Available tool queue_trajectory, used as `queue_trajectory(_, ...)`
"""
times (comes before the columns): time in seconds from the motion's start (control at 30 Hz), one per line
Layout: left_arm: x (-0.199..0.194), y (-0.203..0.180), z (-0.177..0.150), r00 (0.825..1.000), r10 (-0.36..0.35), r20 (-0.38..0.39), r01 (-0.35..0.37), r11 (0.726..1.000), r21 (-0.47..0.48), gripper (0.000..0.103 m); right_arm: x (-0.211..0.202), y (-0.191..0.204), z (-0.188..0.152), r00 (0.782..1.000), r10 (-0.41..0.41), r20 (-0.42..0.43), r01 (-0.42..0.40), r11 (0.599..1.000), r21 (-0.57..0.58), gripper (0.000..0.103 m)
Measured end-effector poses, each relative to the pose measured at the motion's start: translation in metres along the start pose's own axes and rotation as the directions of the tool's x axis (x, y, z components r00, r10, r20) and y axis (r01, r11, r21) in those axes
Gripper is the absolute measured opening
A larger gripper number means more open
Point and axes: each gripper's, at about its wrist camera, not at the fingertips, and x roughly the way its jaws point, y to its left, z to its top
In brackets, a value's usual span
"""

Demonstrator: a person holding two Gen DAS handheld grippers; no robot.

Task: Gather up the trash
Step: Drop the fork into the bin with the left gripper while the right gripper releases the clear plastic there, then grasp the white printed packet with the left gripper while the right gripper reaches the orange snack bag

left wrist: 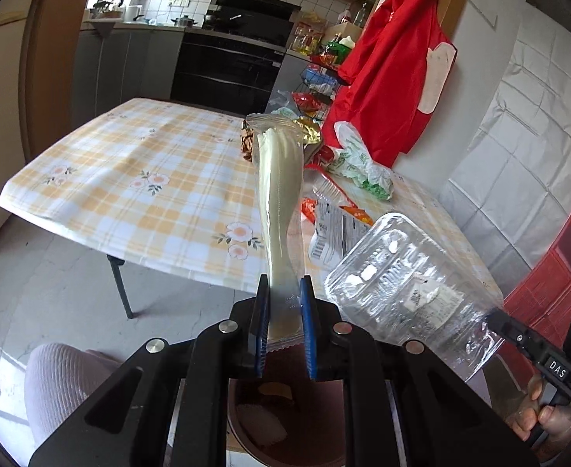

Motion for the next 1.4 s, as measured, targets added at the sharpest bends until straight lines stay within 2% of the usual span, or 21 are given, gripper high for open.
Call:
queue_trajectory(0.03,0.001,0.000,-0.002,1.000,-0.002,-0.004,0.002,1.000,0.002,0.015,0.001,0.000,-0.001,1.000,0.000,0.003,0.000,1.000,0.001,0.035)
queue_trajectory(0.07,0.002,0.001,-0.005,1.000,-0.007,-0.010,0.007,1.000,0.004,0.015,0.001,0.001,-0.002,1.000,-0.003,0.011,0.003,1.000,0.000,0.046)
queue_trajectory(0.1,0.005,0.000,-0.008,1.000,-0.013,-0.022,0.013,1.000,0.010,0.015,0.002,0.001,-0.003,1.000,-0.006,0.018,0.006,1.000,0.000,0.052)
queue_trajectory(0.17,0.009,-0.002,-0.013,0.999,-0.015,-0.042,0.016,1.000,0.020,0.015,0.001,-0.001,-0.003,0.999,-0.026,0.036,0.026,1.000,0.013,0.057)
queue_trajectory(0.23,0.014,-0.003,-0.018,0.998,-0.023,-0.066,0.025,0.999,0.024,0.015,-0.002,-0.006,-0.004,0.995,-0.075,0.061,0.073,0.996,0.042,0.071)
queue_trajectory(0.27,0.016,-0.004,-0.020,0.997,-0.028,-0.076,0.030,0.999,0.024,0.015,-0.004,-0.009,-0.005,0.989,-0.122,0.080,0.118,0.991,0.061,0.086)
queue_trajectory(0.3,0.017,-0.005,-0.022,0.996,-0.032,-0.086,0.034,0.999,0.027,0.015,-0.007,-0.010,-0.007,0.982,-0.157,0.103,0.150,0.986,0.075,0.094)
queue_trajectory(0.5,0.022,-0.015,-0.028,0.990,-0.077,-0.120,0.082,0.996,0.042,0.015,-0.012,-0.022,-0.013,0.947,-0.295,0.128,0.279,0.951,0.133,0.097)
queue_trajectory(0.7,0.025,-0.031,-0.033,0.977,-0.150,-0.153,0.165,0.982,0.095,0.016,-0.006,-0.030,-0.018,0.945,-0.308,0.108,0.291,0.945,0.149,0.097)
queue_trajectory(0.77,0.029,-0.039,-0.035,0.970,-0.166,-0.179,0.187,0.976,0.113,0.027,-0.005,-0.031,-0.019,0.947,-0.305,0.102,0.288,0.946,0.150,0.097)
queue_trajectory(0.8,0.030,-0.040,-0.036,0.970,-0.164,-0.180,0.187,0.975,0.117,0.045,-0.003,-0.031,-0.020,0.947,-0.305,0.099,0.288,0.946,0.150,0.097)
queue_trajectory(0.83,0.029,-0.041,-0.037,0.971,-0.160,-0.176,0.183,0.976,0.121,0.051,-0.003,-0.032,-0.020,0.947,-0.305,0.098,0.289,0.945,0.150,0.097)
queue_trajectory(0.97,0.028,-0.036,-0.036,0.979,-0.131,-0.153,0.149,0.982,0.113,0.054,-0.002,-0.032,-0.021,0.946,-0.311,0.088,0.295,0.943,0.157,0.097)
queue_trajectory(1.07,0.029,-0.028,-0.035,0.986,-0.097,-0.139,0.110,0.990,0.090,0.062,0.000,-0.034,-0.022,0.947,-0.311,0.079,0.295,0.941,0.164,0.097)
queue_trajectory(1.2,0.030,-0.018,-0.034,0.987,-0.086,-0.138,0.093,0.994,0.050,0.062,0.002,-0.034,-0.023,0.948,-0.311,0.068,0.296,0.940,0.168,0.097)
queue_trajectory(1.4,0.032,-0.018,-0.035,0.985,-0.089,-0.145,0.098,0.994,0.051,0.062,0.005,-0.036,-0.023,0.948,-0.313,0.059,0.300,0.940,0.159,0.097)
